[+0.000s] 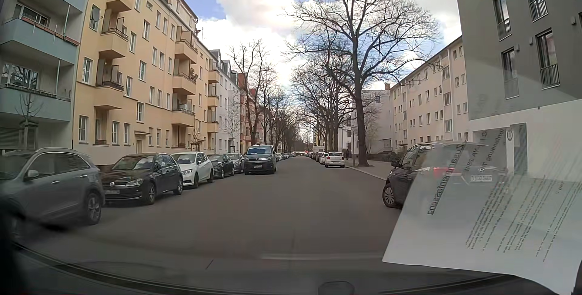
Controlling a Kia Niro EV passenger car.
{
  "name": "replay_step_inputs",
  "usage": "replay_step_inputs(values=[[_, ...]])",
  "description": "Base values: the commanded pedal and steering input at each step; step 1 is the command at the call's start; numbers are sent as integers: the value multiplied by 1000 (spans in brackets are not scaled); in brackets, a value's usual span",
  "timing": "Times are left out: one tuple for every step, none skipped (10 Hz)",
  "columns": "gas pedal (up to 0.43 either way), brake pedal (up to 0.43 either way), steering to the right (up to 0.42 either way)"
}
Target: Follow the waypoints while adhering to traffic rules and regulations
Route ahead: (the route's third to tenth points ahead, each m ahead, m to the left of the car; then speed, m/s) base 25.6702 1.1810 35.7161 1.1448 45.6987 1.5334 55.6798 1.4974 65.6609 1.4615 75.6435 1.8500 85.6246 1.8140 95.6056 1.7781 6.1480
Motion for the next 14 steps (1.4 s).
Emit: replay_step_inputs(values=[[39,30,8],[39,30,9],[39,30,9],[39,30,8],[39,30,9],[39,30,9],[39,30,9],[39,30,9],[47,30,9],[47,30,8],[47,30,7],[47,30,5],[47,30,4],[47,30,3]])
